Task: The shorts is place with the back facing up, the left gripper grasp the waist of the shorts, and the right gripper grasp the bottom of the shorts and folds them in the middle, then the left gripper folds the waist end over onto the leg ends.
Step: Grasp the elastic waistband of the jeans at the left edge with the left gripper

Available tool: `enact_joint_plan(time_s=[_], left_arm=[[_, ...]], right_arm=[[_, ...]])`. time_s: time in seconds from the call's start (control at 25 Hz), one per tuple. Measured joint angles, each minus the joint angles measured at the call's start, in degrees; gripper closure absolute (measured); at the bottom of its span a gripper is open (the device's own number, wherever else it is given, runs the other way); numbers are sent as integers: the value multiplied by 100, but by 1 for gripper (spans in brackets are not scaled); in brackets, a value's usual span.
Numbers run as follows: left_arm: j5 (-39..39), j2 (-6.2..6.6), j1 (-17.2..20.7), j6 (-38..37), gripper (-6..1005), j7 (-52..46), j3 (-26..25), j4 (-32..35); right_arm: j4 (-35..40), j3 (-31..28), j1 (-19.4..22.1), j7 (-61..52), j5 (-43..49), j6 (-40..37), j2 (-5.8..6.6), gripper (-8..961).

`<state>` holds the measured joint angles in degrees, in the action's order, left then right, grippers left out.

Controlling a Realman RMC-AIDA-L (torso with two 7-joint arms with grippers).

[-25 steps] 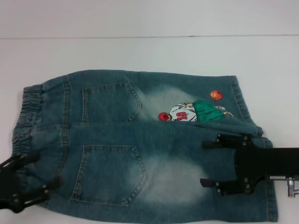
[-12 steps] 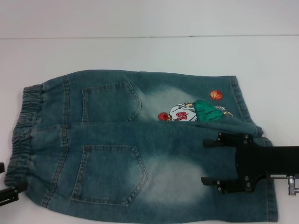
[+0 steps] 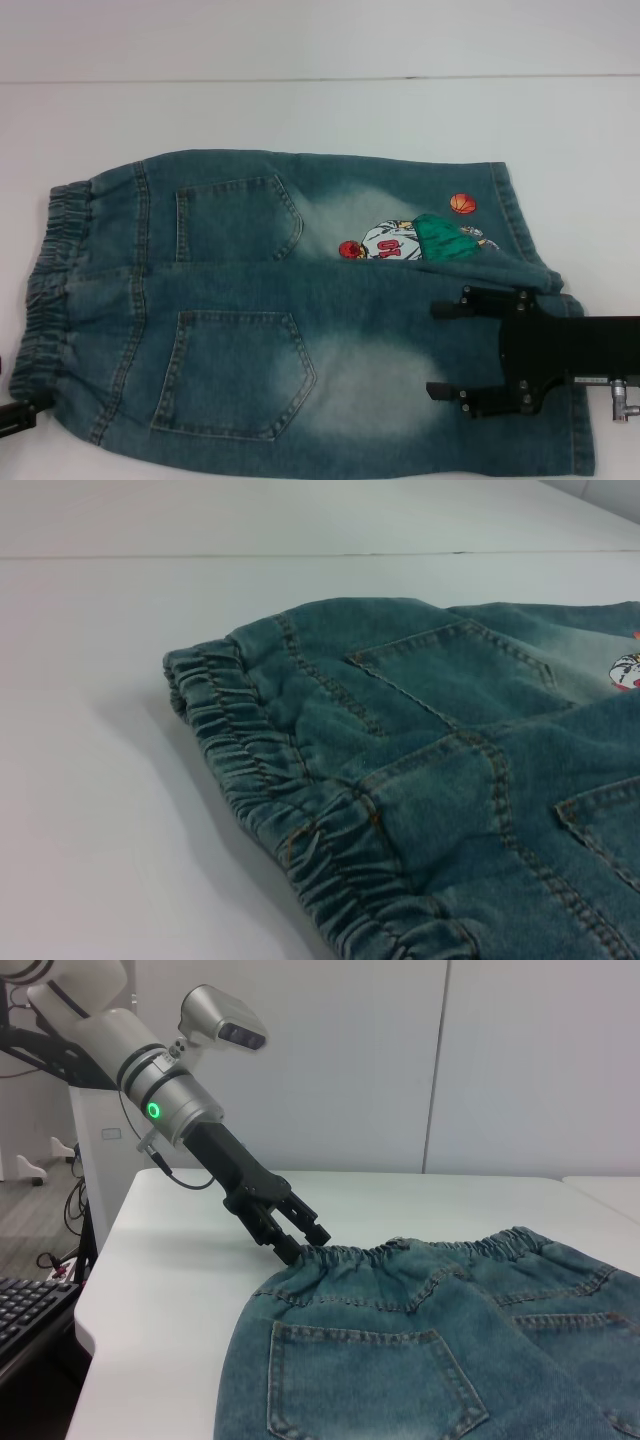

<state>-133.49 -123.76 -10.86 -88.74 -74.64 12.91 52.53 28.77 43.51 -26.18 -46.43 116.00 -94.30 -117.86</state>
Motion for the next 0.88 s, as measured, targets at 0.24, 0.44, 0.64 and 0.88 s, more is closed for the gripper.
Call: enact_joint_plan(time_s=[0.24, 0.44, 0.64, 0.88], left_arm=[[-10, 1, 47, -122, 139, 47, 3, 5], [-110, 1, 40, -116, 150, 49, 10, 3], [-167, 5, -35, -93, 224, 49, 97, -6], [-186, 1, -117, 57, 439, 58, 178, -7]], right_arm=[[-2, -15, -10, -12, 3, 1, 0, 85], [-3, 0, -21, -26, 2, -14, -6, 85], [-3, -12, 8, -28, 2, -42, -16, 85], [-3, -33, 34, -32, -6, -61, -18, 85]])
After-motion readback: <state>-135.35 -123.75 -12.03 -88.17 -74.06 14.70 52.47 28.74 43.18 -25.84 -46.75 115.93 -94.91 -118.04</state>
